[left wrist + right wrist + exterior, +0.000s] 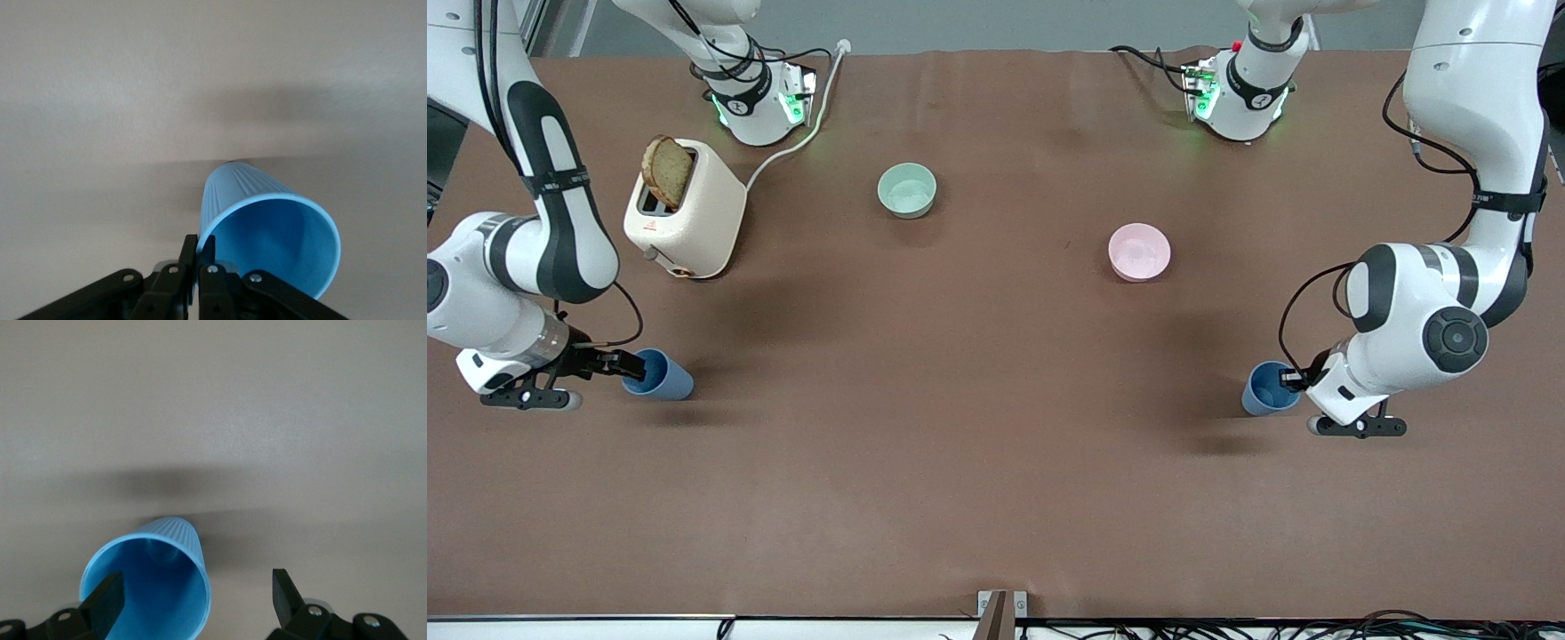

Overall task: Stack blue cups with both arms
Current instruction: 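Grasp one blue cup with each gripper, then carry the blue cup with the left gripper to the table center, release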

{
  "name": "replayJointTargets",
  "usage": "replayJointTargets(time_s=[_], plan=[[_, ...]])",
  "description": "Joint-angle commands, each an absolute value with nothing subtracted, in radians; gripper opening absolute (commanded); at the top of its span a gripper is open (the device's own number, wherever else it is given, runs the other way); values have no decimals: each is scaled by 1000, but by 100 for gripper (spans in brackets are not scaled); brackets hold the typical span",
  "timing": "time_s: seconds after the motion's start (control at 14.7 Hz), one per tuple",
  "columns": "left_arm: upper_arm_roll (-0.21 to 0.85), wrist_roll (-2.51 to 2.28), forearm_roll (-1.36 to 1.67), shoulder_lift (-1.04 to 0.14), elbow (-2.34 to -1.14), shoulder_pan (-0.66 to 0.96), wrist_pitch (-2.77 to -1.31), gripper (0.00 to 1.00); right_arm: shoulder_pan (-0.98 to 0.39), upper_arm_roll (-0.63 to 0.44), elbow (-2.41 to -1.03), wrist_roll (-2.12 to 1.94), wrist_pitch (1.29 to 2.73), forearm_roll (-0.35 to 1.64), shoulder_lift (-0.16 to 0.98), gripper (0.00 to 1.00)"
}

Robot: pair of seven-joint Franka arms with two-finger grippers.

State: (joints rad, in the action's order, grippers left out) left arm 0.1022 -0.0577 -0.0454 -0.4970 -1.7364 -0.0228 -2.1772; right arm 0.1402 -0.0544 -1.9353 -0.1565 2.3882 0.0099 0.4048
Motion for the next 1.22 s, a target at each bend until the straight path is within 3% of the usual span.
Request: replayJointTargets(time_s=[0.0,0.14,0.27,0.34,0.48,0.54,0.82,1.16], plan=[[161,-74,-46,-419,-1743,-3,-2154,0,150,-46,-1951,-167,2422,6,420,84],[248,-179,-40,-417,-1711,0,-2114,0,149,-46,-1960,-167,2425,6,425,69],[325,-350,-54,-429,-1677,43,-2088,0,149,-46,-1962,-167,2436,6,431,61],[328,-445,-55,-436,-1663,101,-2086,0,149,-46,-1962,-167,2436,6,436,45],[334,-555,-52,-478,-1620,187,-2086,0,146,-46,-1959,-164,2430,6,437,5],[334,-633,-49,-512,-1590,246,-2088,0,144,-46,-1954,-163,2425,6,437,1],[328,-892,-51,-682,-1432,406,-2092,1,143,-43,-1916,-164,2378,6,428,1],[325,-965,-45,-749,-1397,462,-2105,3,92,-37,-1660,-83,2018,21,384,1]])
